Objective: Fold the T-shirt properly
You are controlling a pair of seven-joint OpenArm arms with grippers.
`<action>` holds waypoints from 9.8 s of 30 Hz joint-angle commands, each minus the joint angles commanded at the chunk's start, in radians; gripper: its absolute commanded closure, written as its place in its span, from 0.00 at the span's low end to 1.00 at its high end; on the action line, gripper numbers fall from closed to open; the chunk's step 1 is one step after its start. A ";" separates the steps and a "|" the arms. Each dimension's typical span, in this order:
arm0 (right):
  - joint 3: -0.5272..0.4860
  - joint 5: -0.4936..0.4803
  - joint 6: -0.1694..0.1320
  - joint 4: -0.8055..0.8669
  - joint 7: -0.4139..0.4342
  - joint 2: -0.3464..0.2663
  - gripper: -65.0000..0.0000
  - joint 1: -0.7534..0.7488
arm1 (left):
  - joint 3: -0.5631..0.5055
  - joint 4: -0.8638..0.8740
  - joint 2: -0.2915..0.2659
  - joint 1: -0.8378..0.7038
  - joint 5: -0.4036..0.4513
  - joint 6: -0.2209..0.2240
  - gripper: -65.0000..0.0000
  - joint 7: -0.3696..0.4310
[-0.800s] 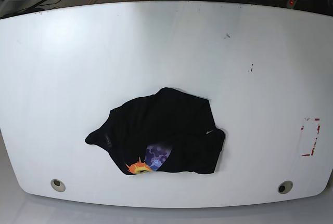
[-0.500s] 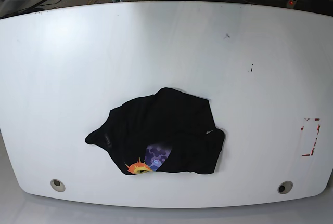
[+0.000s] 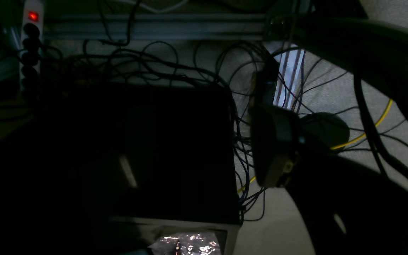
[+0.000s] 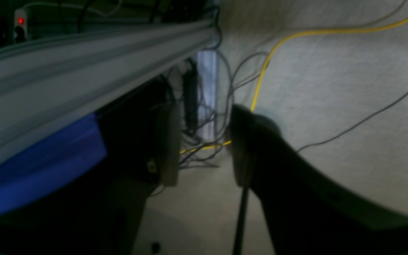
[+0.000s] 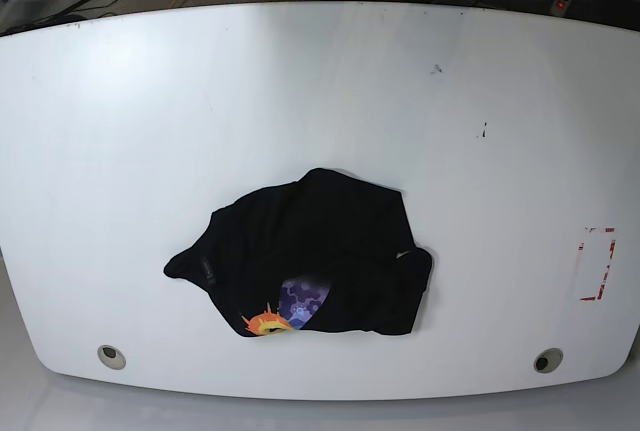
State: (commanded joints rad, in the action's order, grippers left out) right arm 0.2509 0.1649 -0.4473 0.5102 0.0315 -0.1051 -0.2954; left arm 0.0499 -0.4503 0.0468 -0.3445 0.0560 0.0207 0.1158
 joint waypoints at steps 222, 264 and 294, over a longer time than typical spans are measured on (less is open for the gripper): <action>0.407 -0.994 -0.029 1.471 -0.813 -0.172 1.00 -0.216 | -0.189 -0.666 -0.143 0.624 -0.037 -0.002 0.10 -0.443; 0.407 -0.996 -0.029 1.470 -0.818 -0.169 1.00 -0.178 | -0.186 -0.394 -0.137 0.707 -0.031 -0.281 1.00 -0.272; 0.353 -0.996 -0.029 1.470 -0.818 -0.169 1.00 -0.176 | -0.189 -0.512 -0.150 0.655 -0.502 -0.361 0.30 -0.594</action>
State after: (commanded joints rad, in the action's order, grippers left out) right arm 0.6038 -0.8309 -0.4764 1.9801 -0.7864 -0.2739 -0.4718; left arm -0.1389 -0.9628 -0.1036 0.3107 -0.4457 -0.3399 -0.4780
